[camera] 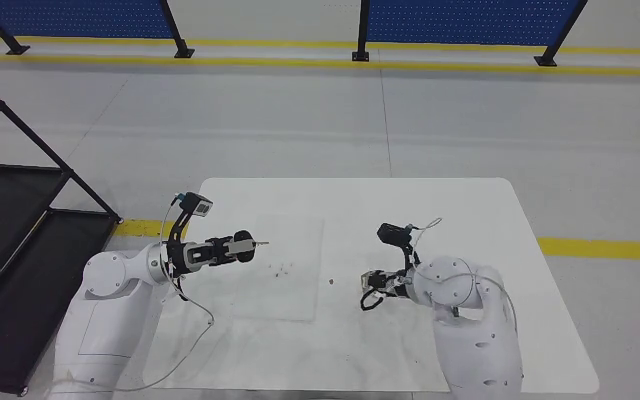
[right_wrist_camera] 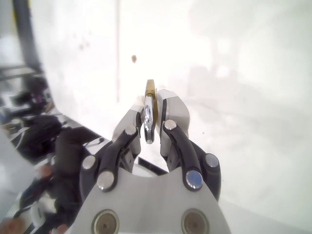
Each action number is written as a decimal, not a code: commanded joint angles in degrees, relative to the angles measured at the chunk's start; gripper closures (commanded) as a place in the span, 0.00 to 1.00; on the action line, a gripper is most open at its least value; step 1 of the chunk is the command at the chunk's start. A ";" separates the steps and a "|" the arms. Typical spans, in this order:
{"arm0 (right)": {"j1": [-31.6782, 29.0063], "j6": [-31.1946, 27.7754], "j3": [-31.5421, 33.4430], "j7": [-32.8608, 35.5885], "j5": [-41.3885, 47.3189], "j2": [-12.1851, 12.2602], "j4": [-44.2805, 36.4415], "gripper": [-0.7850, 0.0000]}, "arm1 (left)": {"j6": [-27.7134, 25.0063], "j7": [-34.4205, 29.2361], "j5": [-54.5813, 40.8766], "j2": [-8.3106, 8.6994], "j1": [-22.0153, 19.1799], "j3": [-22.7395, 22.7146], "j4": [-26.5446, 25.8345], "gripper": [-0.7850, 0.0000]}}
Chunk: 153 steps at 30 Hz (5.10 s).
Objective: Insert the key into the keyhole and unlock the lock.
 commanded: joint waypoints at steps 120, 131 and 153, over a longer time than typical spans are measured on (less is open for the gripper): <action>-10.61 -20.95 5.94 -19.35 59.35 5.74 4.30 1.00 | 12.42 16.96 12.79 -0.71 -7.37 24.96 -6.34 1.00; -10.61 -20.95 5.94 -19.35 59.35 5.74 4.30 1.00 | 12.70 17.51 12.39 -0.66 -8.20 26.20 -6.00 1.00; -10.61 -20.95 5.94 -19.35 59.35 5.74 4.30 1.00 | 12.25 17.20 11.00 0.08 -7.85 24.57 -5.48 1.00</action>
